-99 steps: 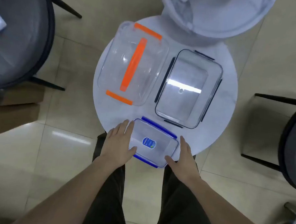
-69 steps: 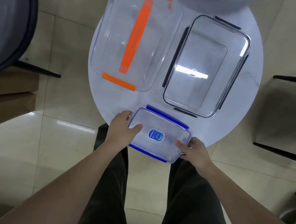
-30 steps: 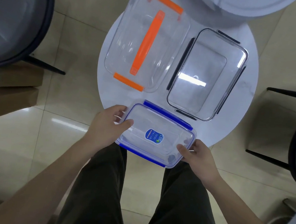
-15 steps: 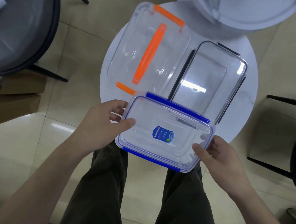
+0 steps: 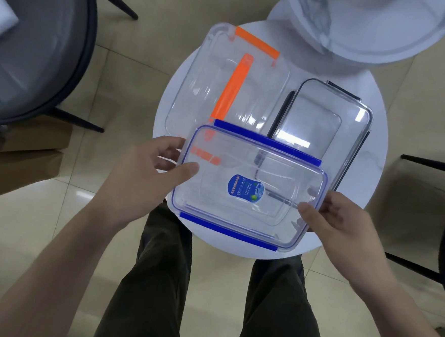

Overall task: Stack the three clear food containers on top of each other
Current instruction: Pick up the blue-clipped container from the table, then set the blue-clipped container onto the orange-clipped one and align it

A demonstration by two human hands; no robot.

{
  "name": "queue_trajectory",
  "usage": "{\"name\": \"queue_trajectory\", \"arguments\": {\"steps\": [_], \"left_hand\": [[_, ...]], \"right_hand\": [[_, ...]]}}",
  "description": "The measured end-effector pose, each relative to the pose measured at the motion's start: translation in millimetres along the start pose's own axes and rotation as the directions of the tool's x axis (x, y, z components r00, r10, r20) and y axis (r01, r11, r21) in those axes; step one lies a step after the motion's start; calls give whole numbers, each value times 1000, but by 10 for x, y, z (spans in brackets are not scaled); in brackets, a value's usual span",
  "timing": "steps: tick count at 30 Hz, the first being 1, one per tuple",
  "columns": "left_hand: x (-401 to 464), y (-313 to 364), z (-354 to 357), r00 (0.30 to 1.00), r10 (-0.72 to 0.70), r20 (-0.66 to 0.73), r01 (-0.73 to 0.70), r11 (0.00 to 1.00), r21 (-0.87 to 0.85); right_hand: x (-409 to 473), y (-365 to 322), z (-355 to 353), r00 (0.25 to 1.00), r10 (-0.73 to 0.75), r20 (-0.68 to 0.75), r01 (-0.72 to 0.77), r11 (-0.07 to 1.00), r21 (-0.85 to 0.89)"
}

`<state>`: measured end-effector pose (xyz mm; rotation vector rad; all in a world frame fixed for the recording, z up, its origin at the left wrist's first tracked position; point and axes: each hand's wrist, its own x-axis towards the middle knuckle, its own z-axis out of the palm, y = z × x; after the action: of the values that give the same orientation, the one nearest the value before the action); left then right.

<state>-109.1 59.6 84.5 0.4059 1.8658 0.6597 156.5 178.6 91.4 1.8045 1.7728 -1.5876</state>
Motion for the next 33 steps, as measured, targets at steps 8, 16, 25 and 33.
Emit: {"name": "queue_trajectory", "arguments": {"steps": [8,16,25,33], "left_hand": [[240,146,-49,986,82,-143,-87,996,-28],[463,323,-170,955,81,-286,-99,994,-47],[580,249,-281,952,-26,-305,-37,979,-198],[518,180,-232,969,-192,-158,113,906,-407]], "right_hand": [[223,-331,82,995,-40,-87,45,997,59],[480,-676,167,985,-87,-147,103,989,105],[781,-921,75,974,-75,-215,123,968,220],[896,-975,-90,978,-37,-204,150,803,577]]}}
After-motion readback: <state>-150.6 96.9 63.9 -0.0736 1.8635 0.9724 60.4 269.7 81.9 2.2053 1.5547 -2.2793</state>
